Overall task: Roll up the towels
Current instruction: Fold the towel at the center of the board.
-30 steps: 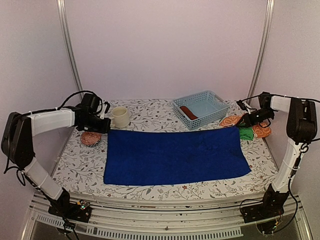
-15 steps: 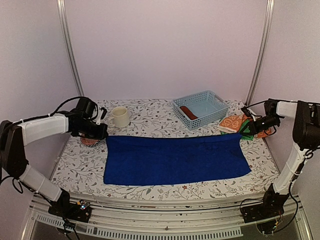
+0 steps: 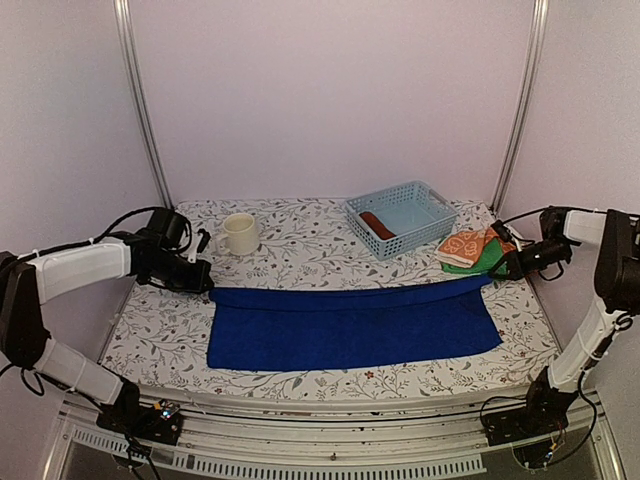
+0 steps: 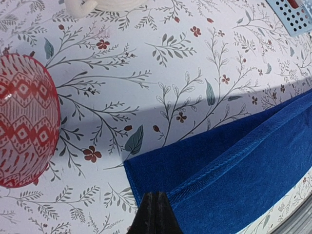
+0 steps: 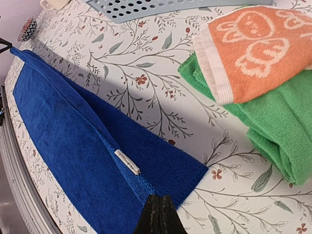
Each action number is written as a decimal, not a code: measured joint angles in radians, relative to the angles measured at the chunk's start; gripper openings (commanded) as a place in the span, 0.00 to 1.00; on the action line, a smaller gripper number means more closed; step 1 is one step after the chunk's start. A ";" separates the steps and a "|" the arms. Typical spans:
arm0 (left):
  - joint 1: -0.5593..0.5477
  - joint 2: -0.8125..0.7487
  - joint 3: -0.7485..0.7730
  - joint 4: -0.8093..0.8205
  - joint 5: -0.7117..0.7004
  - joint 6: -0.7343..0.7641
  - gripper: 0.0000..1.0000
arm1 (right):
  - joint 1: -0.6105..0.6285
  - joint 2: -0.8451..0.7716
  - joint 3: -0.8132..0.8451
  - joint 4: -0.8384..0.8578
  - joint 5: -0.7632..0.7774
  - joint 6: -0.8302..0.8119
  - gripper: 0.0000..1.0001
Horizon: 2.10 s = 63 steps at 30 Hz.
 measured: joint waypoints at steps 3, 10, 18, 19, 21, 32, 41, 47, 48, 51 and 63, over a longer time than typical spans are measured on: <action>0.000 -0.018 -0.016 -0.011 0.006 -0.001 0.00 | -0.006 -0.033 -0.046 -0.009 -0.003 -0.019 0.03; 0.000 -0.035 -0.019 -0.035 0.045 -0.027 0.00 | -0.027 -0.115 -0.128 -0.041 -0.005 -0.072 0.03; 0.000 -0.039 -0.013 -0.149 0.089 -0.082 0.00 | -0.103 -0.171 -0.164 -0.116 -0.003 -0.173 0.03; 0.000 -0.040 -0.010 -0.175 0.089 -0.089 0.00 | -0.114 -0.174 -0.168 -0.127 -0.003 -0.188 0.03; 0.000 -0.046 -0.006 -0.214 0.091 -0.101 0.00 | -0.133 -0.175 -0.179 -0.147 -0.003 -0.219 0.03; 0.000 -0.060 -0.005 -0.344 0.079 -0.132 0.00 | -0.145 -0.201 -0.270 -0.198 -0.001 -0.360 0.04; 0.000 -0.060 -0.005 -0.372 0.072 -0.135 0.00 | -0.145 -0.201 -0.338 -0.193 0.052 -0.426 0.04; 0.000 -0.060 -0.024 -0.393 0.073 -0.135 0.00 | -0.145 -0.202 -0.371 -0.189 0.090 -0.459 0.04; 0.000 -0.060 -0.031 -0.396 0.073 -0.135 0.00 | -0.145 -0.201 -0.373 -0.186 0.095 -0.462 0.04; 0.000 -0.053 -0.046 -0.403 0.075 -0.135 0.00 | -0.145 -0.201 -0.377 -0.179 0.104 -0.467 0.04; -0.019 -0.008 -0.052 -0.406 0.080 -0.135 0.00 | -0.145 -0.201 -0.412 -0.153 0.142 -0.487 0.05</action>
